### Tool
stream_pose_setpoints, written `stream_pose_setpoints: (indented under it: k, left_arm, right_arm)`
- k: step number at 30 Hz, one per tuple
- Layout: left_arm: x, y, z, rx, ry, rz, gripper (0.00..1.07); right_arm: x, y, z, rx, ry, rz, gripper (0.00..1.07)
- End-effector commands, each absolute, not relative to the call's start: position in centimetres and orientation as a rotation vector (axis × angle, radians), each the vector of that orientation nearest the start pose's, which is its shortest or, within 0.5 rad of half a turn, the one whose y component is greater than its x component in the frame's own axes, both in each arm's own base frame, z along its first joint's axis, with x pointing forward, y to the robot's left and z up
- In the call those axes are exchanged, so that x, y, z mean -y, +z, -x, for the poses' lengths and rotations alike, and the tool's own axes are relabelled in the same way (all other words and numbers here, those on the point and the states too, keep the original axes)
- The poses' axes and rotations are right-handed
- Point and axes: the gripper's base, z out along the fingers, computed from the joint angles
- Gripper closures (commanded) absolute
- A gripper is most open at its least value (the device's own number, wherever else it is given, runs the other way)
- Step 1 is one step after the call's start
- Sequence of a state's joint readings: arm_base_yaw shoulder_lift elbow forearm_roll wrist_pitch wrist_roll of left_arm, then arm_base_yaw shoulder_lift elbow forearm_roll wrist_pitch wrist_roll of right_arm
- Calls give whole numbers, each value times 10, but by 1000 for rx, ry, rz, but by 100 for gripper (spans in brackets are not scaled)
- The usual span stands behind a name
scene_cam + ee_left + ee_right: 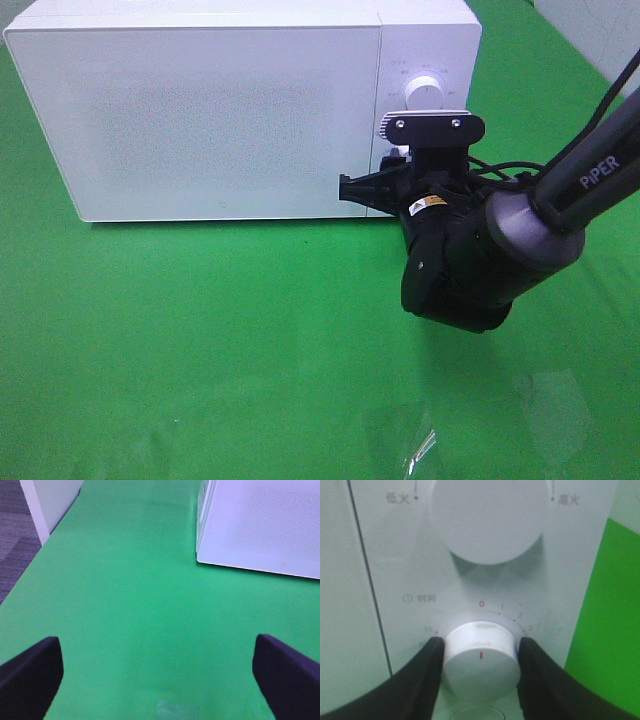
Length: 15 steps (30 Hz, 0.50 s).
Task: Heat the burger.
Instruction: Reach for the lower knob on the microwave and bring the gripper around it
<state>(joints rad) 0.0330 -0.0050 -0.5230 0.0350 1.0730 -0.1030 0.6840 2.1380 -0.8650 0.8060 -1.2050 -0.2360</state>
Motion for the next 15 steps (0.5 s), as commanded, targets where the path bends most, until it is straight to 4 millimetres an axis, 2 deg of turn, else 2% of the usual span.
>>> stream_pose_setpoints:
  k: [1,8,15]
  left_arm:
    - [-2,282,11,-2006,-5,141,12]
    - [-2,282,11,-2006,-5,141,12]
    - [-2,282,11,-2006,-5,141,12]
  right_arm:
    - [-185,121,-325,-1590,0,-73,107]
    - [-185,122,-325,-1578,17,-81,107]
    - [-191,125,-325,-1545,152,-111,107]
